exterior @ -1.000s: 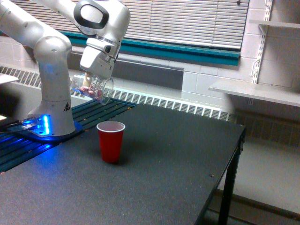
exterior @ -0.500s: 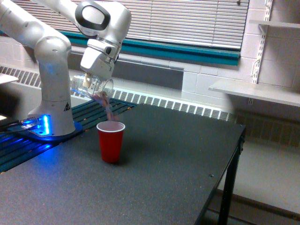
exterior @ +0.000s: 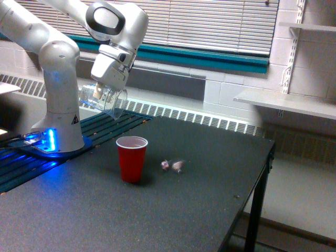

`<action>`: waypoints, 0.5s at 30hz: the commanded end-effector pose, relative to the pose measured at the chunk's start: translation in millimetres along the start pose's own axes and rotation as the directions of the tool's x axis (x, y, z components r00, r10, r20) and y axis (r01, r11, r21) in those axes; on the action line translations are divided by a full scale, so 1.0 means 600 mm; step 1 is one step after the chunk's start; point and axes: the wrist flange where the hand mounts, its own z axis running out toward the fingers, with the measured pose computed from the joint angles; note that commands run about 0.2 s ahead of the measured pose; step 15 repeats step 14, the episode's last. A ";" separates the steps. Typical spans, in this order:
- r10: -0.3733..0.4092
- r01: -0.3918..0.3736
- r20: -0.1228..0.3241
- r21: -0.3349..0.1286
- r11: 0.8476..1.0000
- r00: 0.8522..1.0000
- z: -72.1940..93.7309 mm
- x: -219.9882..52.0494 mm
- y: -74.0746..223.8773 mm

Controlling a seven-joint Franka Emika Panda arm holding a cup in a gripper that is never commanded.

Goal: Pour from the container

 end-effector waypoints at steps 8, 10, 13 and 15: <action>-0.001 0.002 -0.024 0.015 1.000 1.000 0.007 -0.007 -0.018; 0.001 0.000 -0.032 0.024 1.000 1.000 0.006 -0.005 -0.020; -0.001 0.002 -0.034 0.040 0.999 0.999 0.008 -0.003 -0.021; 0.000 0.002 -0.034 0.040 0.999 0.999 0.008 -0.003 -0.021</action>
